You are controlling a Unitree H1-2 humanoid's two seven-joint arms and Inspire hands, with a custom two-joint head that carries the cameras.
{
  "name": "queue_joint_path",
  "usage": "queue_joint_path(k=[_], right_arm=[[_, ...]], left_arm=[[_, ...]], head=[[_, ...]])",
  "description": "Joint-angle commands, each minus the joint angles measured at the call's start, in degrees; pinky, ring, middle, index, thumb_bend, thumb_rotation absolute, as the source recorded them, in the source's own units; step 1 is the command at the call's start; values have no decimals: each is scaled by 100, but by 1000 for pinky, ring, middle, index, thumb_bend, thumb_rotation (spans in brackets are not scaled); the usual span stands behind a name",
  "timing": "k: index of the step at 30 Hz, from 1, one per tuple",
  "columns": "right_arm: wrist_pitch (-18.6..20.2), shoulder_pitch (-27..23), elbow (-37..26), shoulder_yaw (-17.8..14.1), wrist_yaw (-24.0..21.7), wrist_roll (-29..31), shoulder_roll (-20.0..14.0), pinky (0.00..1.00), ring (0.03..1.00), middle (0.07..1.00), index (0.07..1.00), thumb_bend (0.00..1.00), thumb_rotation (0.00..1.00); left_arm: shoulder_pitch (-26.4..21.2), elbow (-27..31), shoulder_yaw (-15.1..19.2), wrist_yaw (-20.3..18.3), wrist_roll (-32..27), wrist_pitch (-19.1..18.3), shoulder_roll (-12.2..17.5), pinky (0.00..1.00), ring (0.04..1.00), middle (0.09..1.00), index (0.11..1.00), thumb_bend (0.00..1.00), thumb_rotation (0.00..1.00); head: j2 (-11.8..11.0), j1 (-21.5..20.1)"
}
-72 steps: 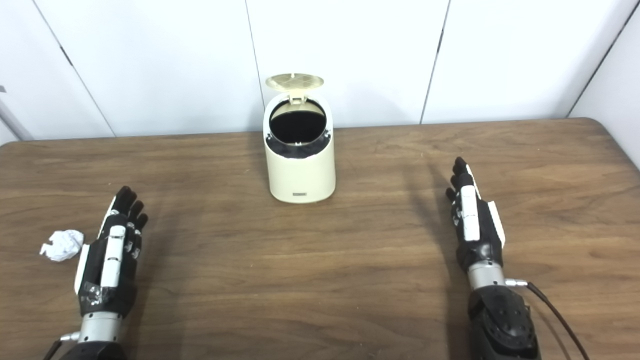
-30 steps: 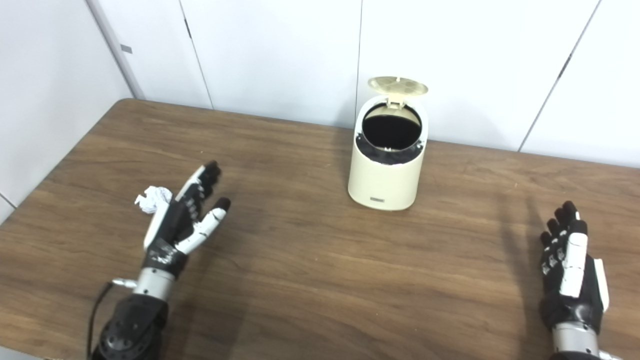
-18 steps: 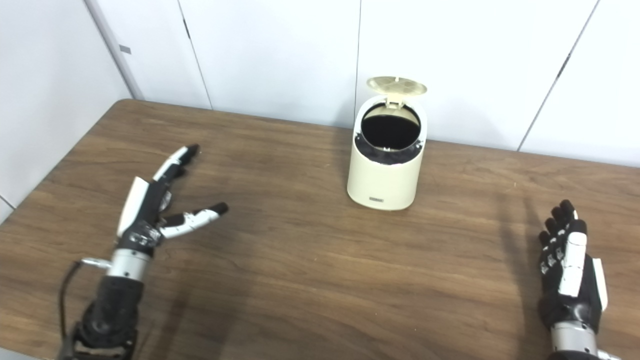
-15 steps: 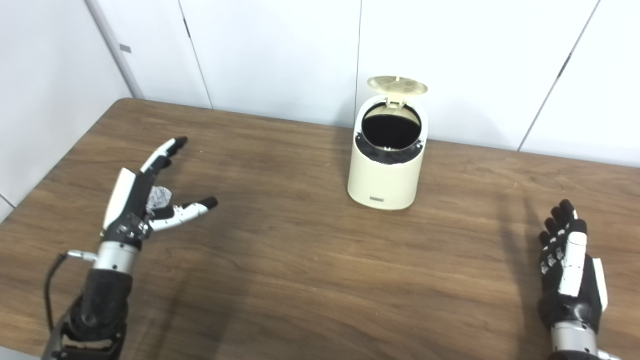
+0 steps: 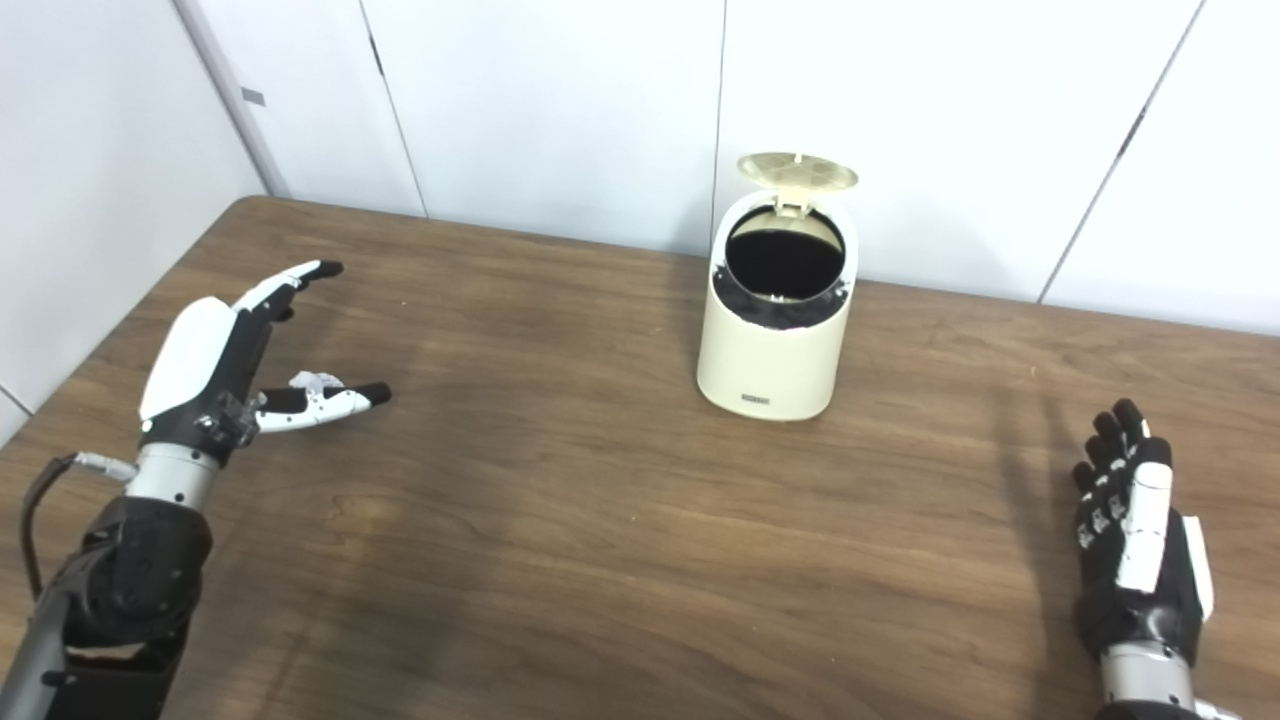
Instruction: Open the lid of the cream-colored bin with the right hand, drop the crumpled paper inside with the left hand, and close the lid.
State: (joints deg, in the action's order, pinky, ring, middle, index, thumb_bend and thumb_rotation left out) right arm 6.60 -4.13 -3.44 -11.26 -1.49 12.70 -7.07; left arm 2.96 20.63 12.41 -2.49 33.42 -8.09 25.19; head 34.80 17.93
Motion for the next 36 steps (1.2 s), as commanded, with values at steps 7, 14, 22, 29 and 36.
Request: queue_joint_path(k=[7, 14, 22, 29, 36], right_arm=[[-75, -91, -43, -23, -23, 20, -48, 1000, 979, 961, 952, 354, 1000], [-126, -63, -61, -9, -57, 6, -71, 1000, 975, 961, 953, 368, 1000], [-35, -45, -161, -22, -98, 144, -48, 1000, 982, 964, 950, 355, 1000], [-30, -28, -144, -11, -138, 190, -61, 1000, 999, 983, 958, 396, 1000], [53, -14, -204, -7, -74, 191, -43, 998, 988, 973, 950, 405, 1000]], left_arm=[[-99, 157, -87, -461, 522, -494, 464, 731, 853, 854, 848, 953, 256], [-74, -217, -129, -390, 726, -465, 608, 722, 847, 843, 826, 953, 203], [-144, -537, -153, -269, 768, -398, 681, 713, 837, 828, 803, 946, 197], [-222, -681, -238, -425, 919, -620, 741, 725, 850, 821, 789, 926, 159], [-337, -901, -325, -452, 889, -662, 801, 693, 810, 810, 785, 912, 169]], head=[[29, -1], [49, -1], [56, -16], [73, -41], [84, -51]])
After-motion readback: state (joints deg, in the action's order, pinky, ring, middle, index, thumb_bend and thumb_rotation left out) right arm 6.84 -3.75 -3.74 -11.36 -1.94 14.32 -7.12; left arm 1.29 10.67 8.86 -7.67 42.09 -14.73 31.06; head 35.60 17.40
